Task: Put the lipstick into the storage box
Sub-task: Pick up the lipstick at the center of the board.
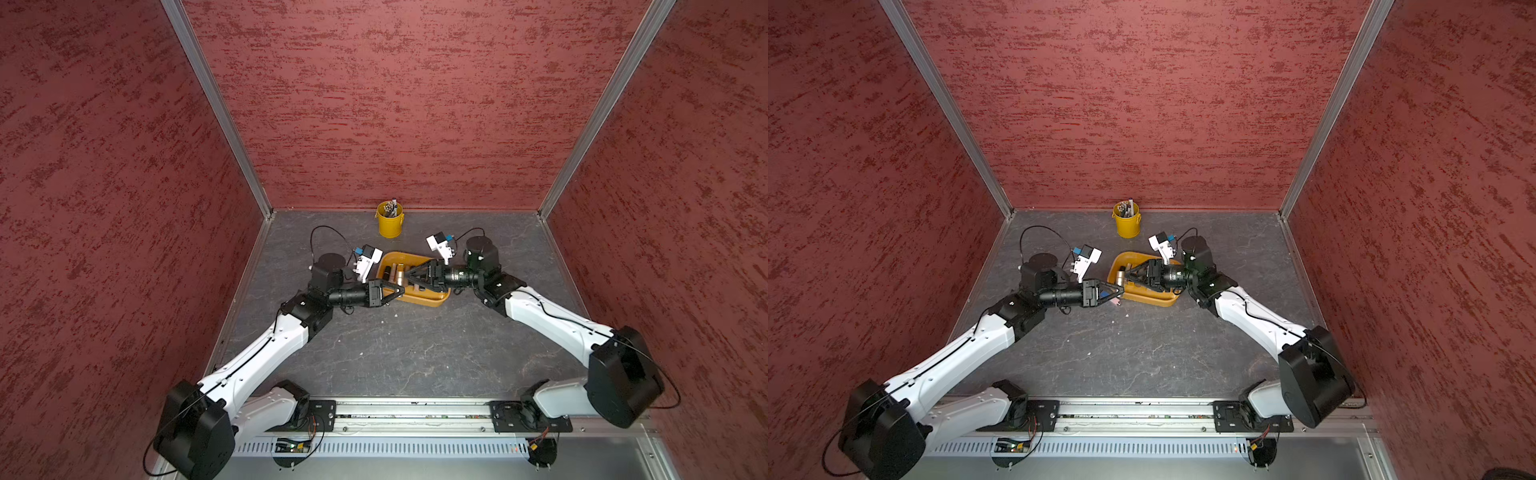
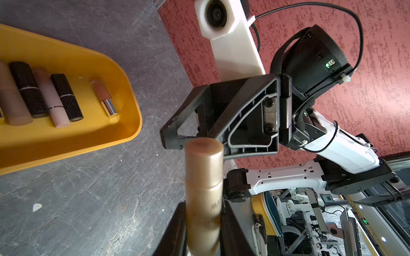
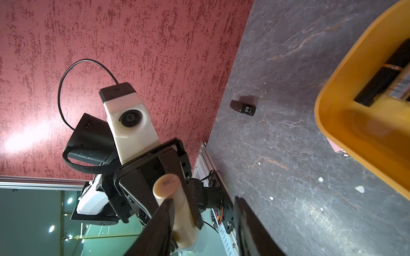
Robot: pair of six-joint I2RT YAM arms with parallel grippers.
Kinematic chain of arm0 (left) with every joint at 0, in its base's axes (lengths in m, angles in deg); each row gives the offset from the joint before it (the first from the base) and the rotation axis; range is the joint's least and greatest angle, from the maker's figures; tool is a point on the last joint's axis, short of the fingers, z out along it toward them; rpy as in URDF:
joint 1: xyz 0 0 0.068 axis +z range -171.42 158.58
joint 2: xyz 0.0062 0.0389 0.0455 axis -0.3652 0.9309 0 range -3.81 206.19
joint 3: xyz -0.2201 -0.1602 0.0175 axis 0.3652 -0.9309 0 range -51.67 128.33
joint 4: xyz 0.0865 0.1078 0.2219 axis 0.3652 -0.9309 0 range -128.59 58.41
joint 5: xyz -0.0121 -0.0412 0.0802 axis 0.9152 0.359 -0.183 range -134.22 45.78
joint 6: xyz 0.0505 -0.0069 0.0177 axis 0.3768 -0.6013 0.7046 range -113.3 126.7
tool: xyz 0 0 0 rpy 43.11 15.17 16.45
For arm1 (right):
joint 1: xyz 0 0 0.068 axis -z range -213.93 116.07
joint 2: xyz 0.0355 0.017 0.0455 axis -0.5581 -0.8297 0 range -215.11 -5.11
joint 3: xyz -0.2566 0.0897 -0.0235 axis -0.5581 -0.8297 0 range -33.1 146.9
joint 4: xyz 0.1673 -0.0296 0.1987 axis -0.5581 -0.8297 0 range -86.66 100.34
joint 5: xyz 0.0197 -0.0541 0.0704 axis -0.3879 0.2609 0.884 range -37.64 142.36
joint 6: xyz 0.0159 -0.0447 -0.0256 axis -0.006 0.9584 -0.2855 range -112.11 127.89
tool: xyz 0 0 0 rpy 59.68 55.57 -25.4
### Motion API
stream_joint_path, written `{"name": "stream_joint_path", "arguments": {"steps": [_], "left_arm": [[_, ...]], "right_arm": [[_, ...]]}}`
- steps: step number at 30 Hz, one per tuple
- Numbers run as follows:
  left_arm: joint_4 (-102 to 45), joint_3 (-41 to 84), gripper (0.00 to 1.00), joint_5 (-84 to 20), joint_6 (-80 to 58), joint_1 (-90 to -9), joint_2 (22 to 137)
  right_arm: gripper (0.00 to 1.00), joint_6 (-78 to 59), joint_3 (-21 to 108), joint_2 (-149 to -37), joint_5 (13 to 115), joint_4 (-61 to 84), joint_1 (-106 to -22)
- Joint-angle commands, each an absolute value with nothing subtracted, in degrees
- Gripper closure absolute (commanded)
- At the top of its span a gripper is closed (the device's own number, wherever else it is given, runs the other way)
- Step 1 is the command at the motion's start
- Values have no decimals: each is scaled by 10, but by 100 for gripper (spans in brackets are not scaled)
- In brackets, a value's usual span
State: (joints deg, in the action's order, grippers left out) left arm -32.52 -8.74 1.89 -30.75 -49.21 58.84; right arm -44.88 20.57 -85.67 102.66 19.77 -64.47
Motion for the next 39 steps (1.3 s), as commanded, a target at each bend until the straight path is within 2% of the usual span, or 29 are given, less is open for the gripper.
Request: {"name": "stream_joint_path", "arguments": {"steps": [1,19,27,37,38,39], "left_arm": [[-296,-96,84,34,-317,-490,582],[-284,-95,84,40,-323,-495,587],[-285,-97,84,43,-323,-495,586],[-285,-98,84,42,-321,-494,588],[-285,-97,82,42,-321,-493,588],[-288,-97,73,41,-321,-493,588]], "right_arm": [[53,-451,227,-855,1038,225,-656],[55,-469,231,-864,1048,267,-675],[63,-469,240,-873,1046,272,-685],[82,-472,241,-880,1049,278,-688],[82,-471,241,-880,1048,277,-688],[83,-470,241,-879,1048,276,-688]]}}
